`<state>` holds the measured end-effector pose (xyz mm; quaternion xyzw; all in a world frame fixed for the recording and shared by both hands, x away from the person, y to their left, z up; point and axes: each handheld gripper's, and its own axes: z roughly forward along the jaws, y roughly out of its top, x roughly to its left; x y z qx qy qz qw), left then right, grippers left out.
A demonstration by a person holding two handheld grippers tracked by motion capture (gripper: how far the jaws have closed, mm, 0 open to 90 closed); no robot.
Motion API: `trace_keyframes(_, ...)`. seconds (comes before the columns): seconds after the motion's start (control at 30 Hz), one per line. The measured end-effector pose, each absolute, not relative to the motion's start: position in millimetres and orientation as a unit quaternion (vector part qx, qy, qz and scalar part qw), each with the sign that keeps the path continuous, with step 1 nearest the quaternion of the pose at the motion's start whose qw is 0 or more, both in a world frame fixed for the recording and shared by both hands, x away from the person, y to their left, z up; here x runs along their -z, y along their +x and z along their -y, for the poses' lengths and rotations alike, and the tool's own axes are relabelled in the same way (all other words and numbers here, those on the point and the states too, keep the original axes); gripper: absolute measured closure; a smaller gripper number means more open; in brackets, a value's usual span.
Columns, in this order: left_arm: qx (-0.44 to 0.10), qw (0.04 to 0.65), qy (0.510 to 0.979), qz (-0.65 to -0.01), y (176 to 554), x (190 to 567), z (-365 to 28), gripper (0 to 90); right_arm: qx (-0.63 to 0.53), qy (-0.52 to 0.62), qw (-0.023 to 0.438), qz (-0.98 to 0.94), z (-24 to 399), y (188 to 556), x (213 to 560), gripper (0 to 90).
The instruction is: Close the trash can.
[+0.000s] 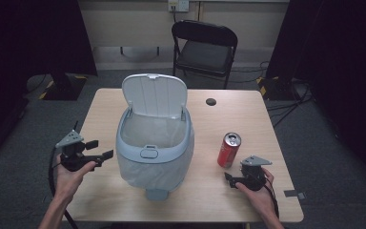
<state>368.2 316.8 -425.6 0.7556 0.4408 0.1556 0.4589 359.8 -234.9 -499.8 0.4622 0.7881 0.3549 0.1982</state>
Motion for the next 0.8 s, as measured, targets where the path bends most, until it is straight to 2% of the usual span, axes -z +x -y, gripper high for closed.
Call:
trace_keyframes(0.3, -0.145, 0.388, 0.787, -0.457, 372.5, 475.0, -309.4, 18.0, -0.360, 0.469, 0.201, -0.781, 239.2, 367.3, 495.6, 14.4)
trace_keyframes(0.5, -0.153, 0.358, 0.803, -0.452, 373.8, 494.2, -302.3, 17.5, -0.371, 0.464, 0.217, -0.775, 236.5, 375.8, 486.7, 14.2)
trace_keyframes(0.6, -0.176, 0.340, 0.812, -0.440, 372.9, 497.5, -295.8, 16.0, -0.378, 0.459, 0.213, -0.775, 234.7, 381.9, 485.0, 13.9)
trace_keyframes(0.8, -0.193, 0.357, 0.802, -0.438, 373.7, 502.4, -297.3, 14.6, -0.387, 0.442, 0.220, -0.778, 226.7, 390.2, 480.9, 14.1)
